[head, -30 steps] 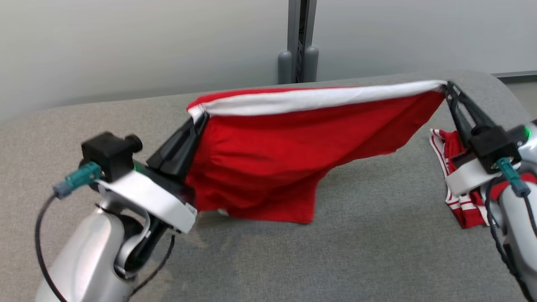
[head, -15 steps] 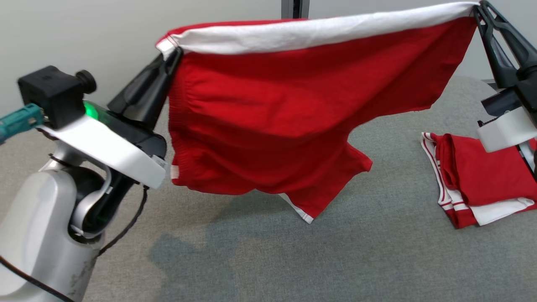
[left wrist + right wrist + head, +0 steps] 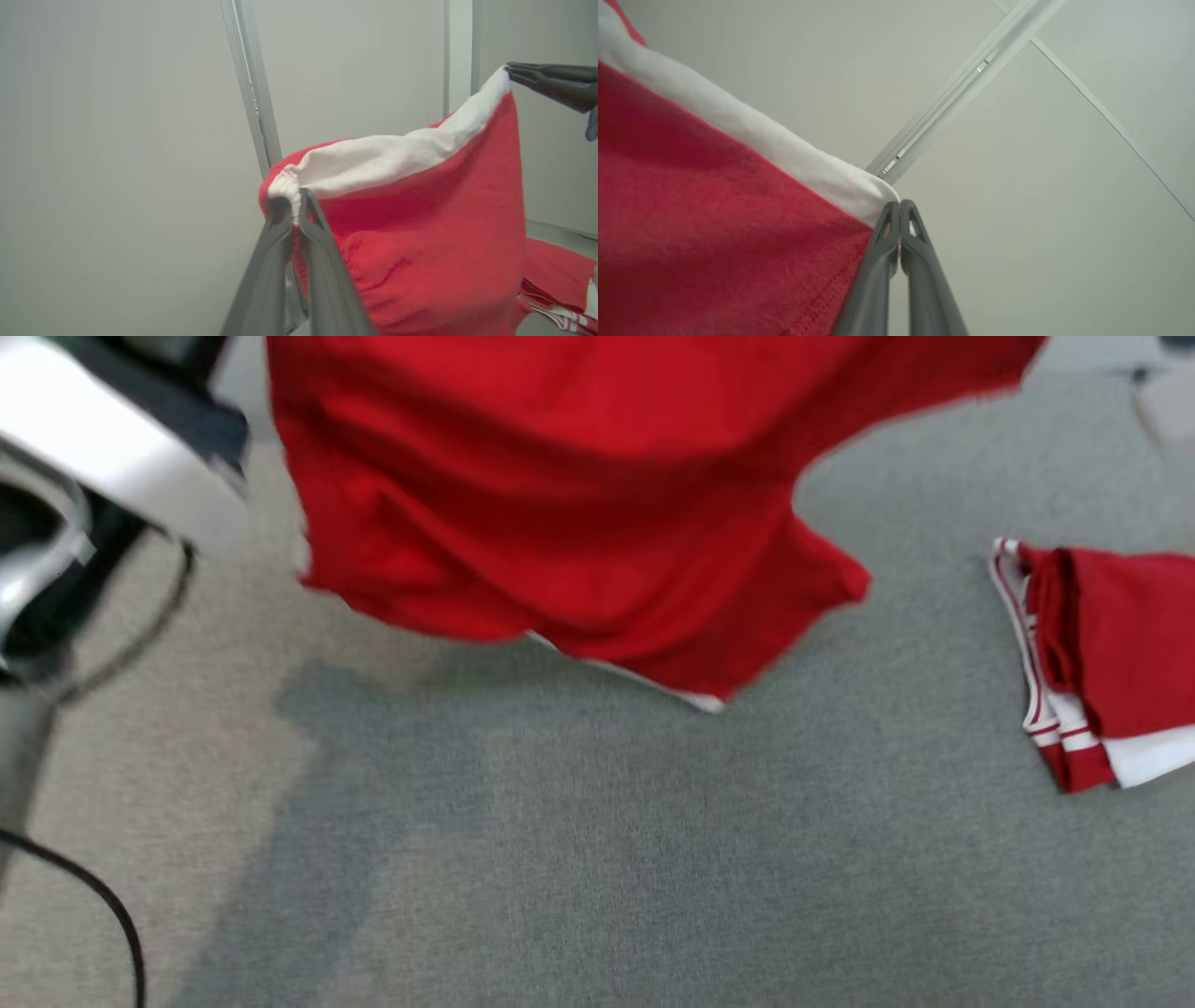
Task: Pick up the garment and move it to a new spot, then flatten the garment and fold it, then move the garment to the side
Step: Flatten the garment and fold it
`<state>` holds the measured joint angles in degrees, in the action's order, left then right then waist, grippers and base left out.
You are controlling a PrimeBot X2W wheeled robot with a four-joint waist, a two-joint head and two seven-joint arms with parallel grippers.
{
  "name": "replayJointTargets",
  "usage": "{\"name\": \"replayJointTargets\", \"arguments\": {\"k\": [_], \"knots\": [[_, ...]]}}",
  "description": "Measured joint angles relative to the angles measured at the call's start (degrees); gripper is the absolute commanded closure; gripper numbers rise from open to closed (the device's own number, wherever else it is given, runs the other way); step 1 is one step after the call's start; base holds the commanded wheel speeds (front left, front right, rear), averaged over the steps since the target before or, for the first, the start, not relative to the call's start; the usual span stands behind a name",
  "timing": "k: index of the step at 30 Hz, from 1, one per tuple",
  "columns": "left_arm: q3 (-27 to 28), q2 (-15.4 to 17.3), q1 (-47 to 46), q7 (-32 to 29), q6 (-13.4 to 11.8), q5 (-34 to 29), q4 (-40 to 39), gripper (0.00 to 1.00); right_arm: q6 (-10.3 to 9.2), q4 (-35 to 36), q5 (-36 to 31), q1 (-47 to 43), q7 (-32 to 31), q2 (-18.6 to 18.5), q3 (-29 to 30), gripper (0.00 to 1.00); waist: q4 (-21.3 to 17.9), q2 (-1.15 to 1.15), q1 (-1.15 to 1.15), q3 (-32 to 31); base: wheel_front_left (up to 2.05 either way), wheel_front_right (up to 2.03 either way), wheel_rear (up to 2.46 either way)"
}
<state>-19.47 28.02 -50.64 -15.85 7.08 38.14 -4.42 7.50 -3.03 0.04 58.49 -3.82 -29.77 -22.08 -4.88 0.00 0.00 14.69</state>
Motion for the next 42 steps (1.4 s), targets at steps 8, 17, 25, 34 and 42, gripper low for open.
{"name": "replayJointTargets", "arguments": {"k": [8, 17, 25, 34, 42], "knots": [[-6.68, 2.33, -22.59, 7.34, 0.36, -0.85, 13.27, 1.00, 0.00, -15.17, -1.31, 25.36, 1.05, 3.50, -5.69, 1.00, -1.32, 0.00, 0.00, 11.58, 0.00, 0.00, 0.00], [-10.67, -0.26, -35.85, 25.32, 0.37, -4.14, 30.02, 1.00, 0.01, -28.52, -9.70, 34.33, 9.90, 11.03, 0.33, 1.00, -2.76, 0.00, 0.00, 19.88, 0.00, 0.00, 0.00], [-16.64, -1.34, -35.50, 30.75, 0.37, -5.72, 36.54, 1.00, 0.00, -37.40, -16.11, 28.24, 16.30, 19.90, 3.61, 1.00, -4.09, 0.00, 0.00, 23.72, 0.00, 0.00, 0.00], [-16.14, -0.33, -21.17, 30.84, 0.37, -8.75, 31.42, 1.00, 0.01, -44.22, -15.71, 17.31, 18.55, 22.48, 0.46, 1.00, -3.50, 0.00, 0.00, 22.45, 0.00, 0.00, 0.00], [-20.85, 0.59, -9.42, 30.84, 0.37, -8.17, 31.15, 1.00, 0.01, -45.33, -13.57, 8.02, 18.81, 20.01, -6.46, 1.00, -2.42, 0.00, 0.00, 17.87, 0.00, 0.00, 0.00]]}}
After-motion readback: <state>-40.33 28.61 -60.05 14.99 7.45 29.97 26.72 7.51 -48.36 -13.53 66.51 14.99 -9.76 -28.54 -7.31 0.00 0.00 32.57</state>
